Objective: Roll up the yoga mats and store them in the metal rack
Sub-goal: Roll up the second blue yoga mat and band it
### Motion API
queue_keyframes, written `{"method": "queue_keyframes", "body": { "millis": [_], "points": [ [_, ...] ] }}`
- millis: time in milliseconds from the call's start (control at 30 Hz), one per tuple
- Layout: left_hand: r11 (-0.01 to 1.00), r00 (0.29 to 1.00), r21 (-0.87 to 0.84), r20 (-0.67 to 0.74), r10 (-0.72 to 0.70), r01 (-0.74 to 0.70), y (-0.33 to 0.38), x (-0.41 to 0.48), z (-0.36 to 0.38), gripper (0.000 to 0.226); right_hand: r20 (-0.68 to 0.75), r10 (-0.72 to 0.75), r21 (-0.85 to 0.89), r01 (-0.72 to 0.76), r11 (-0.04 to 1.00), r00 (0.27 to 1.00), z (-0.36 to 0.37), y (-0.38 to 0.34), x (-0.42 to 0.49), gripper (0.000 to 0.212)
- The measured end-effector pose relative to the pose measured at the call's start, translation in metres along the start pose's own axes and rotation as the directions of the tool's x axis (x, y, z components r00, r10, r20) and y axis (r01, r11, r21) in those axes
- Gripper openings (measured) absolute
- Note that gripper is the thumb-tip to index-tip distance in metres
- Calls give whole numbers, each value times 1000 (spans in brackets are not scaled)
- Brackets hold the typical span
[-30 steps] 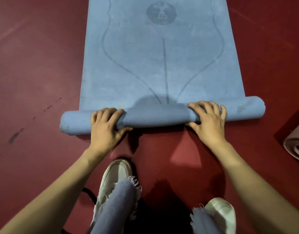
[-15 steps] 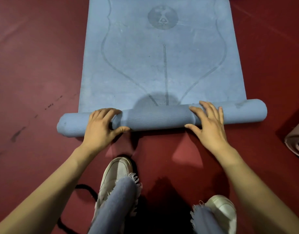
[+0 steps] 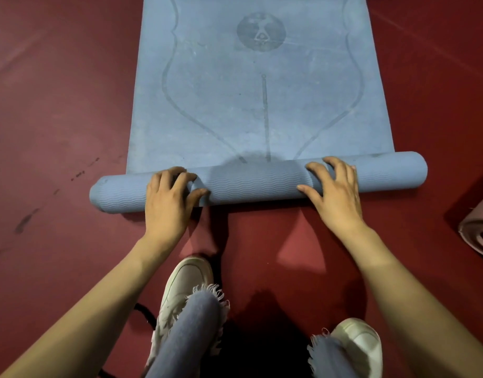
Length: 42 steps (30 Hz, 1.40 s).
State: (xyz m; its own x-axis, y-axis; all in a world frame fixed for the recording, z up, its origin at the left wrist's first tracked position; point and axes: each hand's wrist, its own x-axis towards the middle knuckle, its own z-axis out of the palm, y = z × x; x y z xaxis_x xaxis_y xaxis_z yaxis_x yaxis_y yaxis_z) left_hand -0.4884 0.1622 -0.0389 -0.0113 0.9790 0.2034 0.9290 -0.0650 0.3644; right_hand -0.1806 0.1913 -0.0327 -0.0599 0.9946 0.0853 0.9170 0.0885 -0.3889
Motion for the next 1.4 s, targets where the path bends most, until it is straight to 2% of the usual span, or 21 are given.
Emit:
{"method": "queue_keyframes", "body": {
  "millis": [133,267,367,600,700,833,1033,1133,1233,1333,1400],
  "points": [
    [994,997,106,-77,11,-3,0,5,8,39,-20,55,-2,-55,998,998,5,-2,6,46],
    [981,996,191,-77,55,-39,5,4,13,42,-25,49,-68,-51,996,998,6,-2,10,51],
    [990,999,143,-39,28,-22,4,-1,14,47,-69,11,-82,-16,997,998,7,0,17,54],
    [1000,1000,-8,-9,11,-11,0,12,14,54,-14,-17,-27,16,999,1000,11,2,20,54],
    [997,999,-55,-5,53,-54,-6,17,12,60,-55,8,-20,-9,1000,998,14,1,22,48],
    [990,989,-4,13,144,-144,-9,18,12,70,-68,45,-31,-48,998,997,13,-1,19,45],
    [992,997,-110,23,69,-66,-13,32,7,67,21,-81,24,81,996,996,5,19,21,45],
    [993,998,-105,42,55,-51,-13,36,7,62,3,-104,66,103,992,995,5,22,26,38],
    [994,996,-71,13,84,-82,-14,41,8,59,-19,-64,77,66,995,998,6,18,29,35],
    [995,994,20,-36,102,-101,-14,42,8,57,-61,-19,63,23,998,998,7,13,29,35],
    [993,995,63,-19,97,-96,-11,42,9,58,-77,-49,32,52,998,996,6,13,28,35]
  ]
}}
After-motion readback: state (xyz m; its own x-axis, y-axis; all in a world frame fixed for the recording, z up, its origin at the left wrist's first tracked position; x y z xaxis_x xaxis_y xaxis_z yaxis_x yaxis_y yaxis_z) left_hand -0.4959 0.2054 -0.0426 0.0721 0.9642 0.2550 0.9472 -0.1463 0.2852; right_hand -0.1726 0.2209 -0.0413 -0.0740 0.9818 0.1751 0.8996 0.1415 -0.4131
